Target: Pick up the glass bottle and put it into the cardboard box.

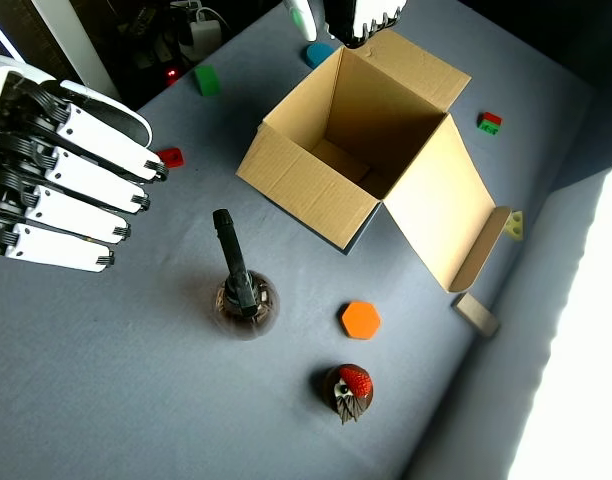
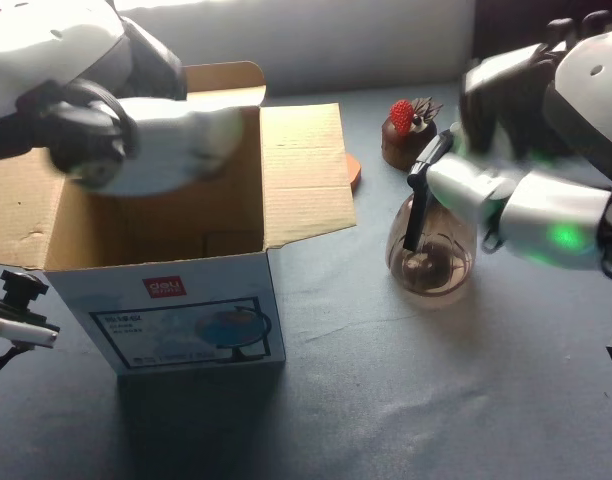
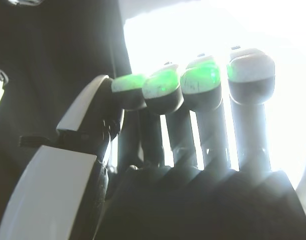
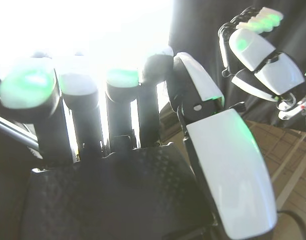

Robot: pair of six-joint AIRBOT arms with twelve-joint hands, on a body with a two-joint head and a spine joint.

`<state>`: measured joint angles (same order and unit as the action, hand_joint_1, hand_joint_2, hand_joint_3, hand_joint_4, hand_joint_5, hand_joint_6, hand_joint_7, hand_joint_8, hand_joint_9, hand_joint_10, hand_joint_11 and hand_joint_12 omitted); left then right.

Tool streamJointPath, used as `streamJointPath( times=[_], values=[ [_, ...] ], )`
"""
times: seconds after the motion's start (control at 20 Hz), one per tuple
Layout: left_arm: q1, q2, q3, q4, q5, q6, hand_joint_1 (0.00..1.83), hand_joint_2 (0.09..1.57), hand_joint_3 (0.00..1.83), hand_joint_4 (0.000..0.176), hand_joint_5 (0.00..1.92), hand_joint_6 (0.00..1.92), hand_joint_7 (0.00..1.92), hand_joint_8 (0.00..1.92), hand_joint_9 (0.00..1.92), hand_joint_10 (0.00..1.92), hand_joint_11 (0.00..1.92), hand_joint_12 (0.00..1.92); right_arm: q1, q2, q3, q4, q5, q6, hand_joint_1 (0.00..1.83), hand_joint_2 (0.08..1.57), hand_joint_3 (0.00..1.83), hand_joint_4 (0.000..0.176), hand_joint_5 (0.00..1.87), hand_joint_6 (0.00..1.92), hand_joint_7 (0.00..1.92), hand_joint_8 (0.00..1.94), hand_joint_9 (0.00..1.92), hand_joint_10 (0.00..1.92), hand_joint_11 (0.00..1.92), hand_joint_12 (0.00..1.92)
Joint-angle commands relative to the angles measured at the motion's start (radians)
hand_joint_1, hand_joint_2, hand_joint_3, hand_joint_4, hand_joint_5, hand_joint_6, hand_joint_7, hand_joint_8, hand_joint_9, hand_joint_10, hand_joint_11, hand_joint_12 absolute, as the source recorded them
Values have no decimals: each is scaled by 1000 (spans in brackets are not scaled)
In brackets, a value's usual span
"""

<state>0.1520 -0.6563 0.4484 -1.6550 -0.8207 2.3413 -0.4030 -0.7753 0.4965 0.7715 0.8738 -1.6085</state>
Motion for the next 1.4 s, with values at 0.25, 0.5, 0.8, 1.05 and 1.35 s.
streamJointPath(
  times=[0.25, 0.5, 0.8, 1.05, 1.35],
  values=[
    [-84, 2, -63, -18, -118, 152, 54, 1250, 23, 7, 112, 0, 123, 0, 114, 3, 0, 378, 0, 12, 23, -182, 107, 124, 371, 1119, 30, 0, 181, 39, 232, 3, 140, 164, 0, 636],
    [-128, 0, -181, -87, -325, 192, 69, 1252, 13, 7, 101, 0, 107, 0, 107, 0, 0, 359, -49, 50, 117, -551, 91, 464, 436, 1088, 4, 0, 182, 23, 222, 0, 137, 127, 0, 588],
    [-135, -39, -353, -164, -579, 148, 72, 1255, 7, 7, 100, 1, 105, 0, 98, 0, 0, 337, 64, 42, 313, -1025, -214, 1114, 549, 1046, 0, 0, 170, 15, 206, 0, 136, 114, 0, 585],
    [-22, -61, -423, -159, -643, 64, 79, 1254, 5, 7, 103, 2, 99, 0, 93, 0, 0, 324, 168, 6, 415, -1204, -381, 1329, 989, 990, 0, 0, 146, 1, 158, 0, 116, 56, 0, 370],
    [146, -160, -437, -81, -697, -104, 80, 1258, 4, 7, 103, 1, 99, 0, 93, 0, 0, 296, 234, -56, 488, -1417, -530, 1501, 1170, 984, 0, 0, 143, 0, 157, 0, 111, 32, 0, 178]
  ],
)
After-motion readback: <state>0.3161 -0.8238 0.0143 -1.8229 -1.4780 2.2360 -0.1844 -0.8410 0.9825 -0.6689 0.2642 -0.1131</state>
